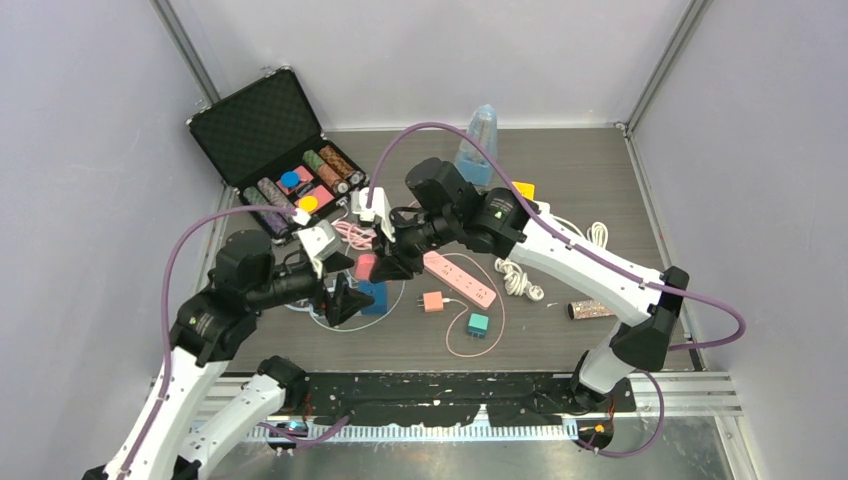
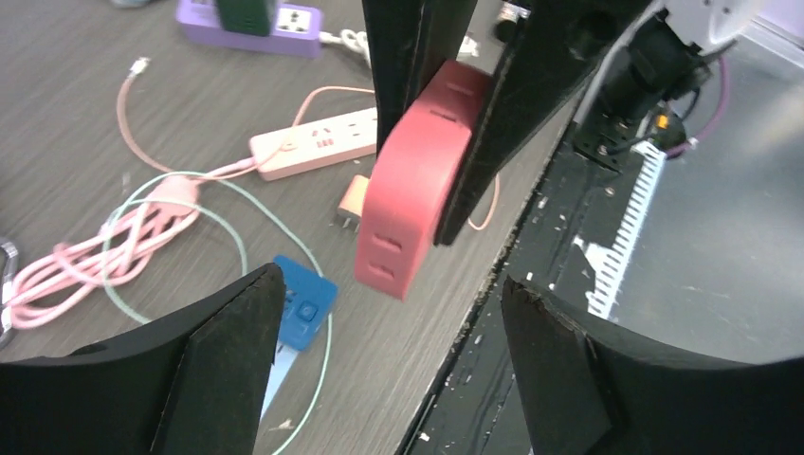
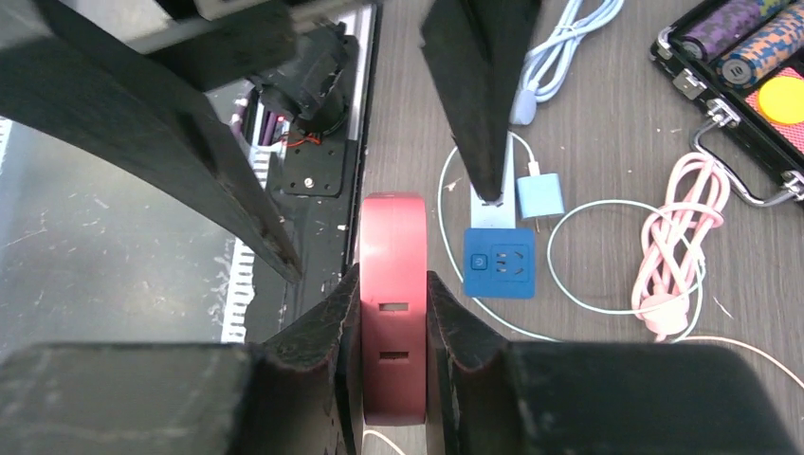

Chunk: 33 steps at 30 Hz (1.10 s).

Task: Insert the plug

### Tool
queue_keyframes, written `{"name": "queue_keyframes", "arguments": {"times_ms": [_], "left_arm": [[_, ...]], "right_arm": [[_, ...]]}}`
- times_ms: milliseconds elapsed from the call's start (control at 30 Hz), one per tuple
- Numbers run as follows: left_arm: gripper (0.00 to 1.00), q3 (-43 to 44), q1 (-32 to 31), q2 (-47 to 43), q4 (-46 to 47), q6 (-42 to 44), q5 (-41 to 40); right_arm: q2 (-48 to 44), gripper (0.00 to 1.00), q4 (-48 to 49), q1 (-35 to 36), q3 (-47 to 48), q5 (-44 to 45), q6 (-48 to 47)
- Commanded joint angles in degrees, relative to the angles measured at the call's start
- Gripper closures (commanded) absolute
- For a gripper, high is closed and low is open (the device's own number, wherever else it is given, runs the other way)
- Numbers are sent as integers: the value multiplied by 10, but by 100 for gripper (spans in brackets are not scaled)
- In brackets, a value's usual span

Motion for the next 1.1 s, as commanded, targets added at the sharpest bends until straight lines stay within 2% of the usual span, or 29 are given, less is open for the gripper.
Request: {"name": "queue_keyframes", "arguments": {"times_ms": [0,200,300,567,733,1067], "left_arm": [[15,29,0,-63,-17,-14,-112],[11,85,0,-158,-80,-73,-314],[10,109,0,-190,-92,-94,-378],[8,98,0,-252,-75,-108,-332],[7,91,0,-255,-79,-116,-328],[6,83,0,-250,-63,-109,-338]], "right_arm": [[-23,94,68,1,-15,39,17],[9,94,120,2,-22,58,28],[52,94,137,6,-7,60,30],[167,94,161,51,36,146,-5],[235,94,182,67,57,173,-33],[305,95,212,73,63,211,-79]]}}
